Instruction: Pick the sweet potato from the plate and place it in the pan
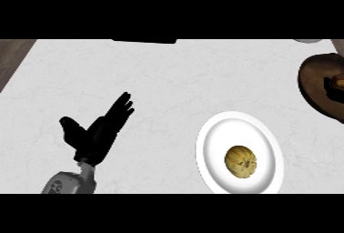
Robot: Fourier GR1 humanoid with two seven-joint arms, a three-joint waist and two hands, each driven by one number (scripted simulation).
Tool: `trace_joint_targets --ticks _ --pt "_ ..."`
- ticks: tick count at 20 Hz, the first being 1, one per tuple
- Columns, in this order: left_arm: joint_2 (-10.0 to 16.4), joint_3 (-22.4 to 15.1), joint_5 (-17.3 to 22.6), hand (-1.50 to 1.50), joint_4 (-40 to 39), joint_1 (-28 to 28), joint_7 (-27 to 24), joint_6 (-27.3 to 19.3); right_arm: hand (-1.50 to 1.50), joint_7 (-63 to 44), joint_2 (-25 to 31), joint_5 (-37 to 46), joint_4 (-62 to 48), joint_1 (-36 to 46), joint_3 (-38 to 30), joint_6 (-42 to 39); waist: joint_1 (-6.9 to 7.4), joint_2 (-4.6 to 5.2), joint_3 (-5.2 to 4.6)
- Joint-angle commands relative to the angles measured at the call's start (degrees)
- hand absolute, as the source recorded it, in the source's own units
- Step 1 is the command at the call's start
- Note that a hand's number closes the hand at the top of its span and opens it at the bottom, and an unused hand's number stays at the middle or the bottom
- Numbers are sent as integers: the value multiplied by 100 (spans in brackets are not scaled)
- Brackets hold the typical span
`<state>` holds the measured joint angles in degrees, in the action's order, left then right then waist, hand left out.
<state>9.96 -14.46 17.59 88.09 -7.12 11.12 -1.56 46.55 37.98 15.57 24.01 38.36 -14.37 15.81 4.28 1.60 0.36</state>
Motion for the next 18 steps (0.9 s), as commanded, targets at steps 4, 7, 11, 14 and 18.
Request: trace_joint_targets --ticks 4,7,11,14,18 --pt "-24 -37 -3 0 39 26 -73 101 150 510 98 16 -883 372 -230 161 125 85 20" --pt "-143 -174 -75 0 50 -248 168 3 -150 -574 405 906 -1351 471 556 202 270 149 6" --pt "52 48 45 0 -66 -94 -47 217 -150 -660 242 979 -1606 644 621 -39 325 150 14" --pt "-252 -171 -113 0 -65 -226 89 -63 -150 -408 119 634 -1611 814 311 -513 226 143 38" --pt "-65 49 -35 0 -53 -216 22 33 -150 52 117 -1 -1608 906 -276 -1349 137 105 43"
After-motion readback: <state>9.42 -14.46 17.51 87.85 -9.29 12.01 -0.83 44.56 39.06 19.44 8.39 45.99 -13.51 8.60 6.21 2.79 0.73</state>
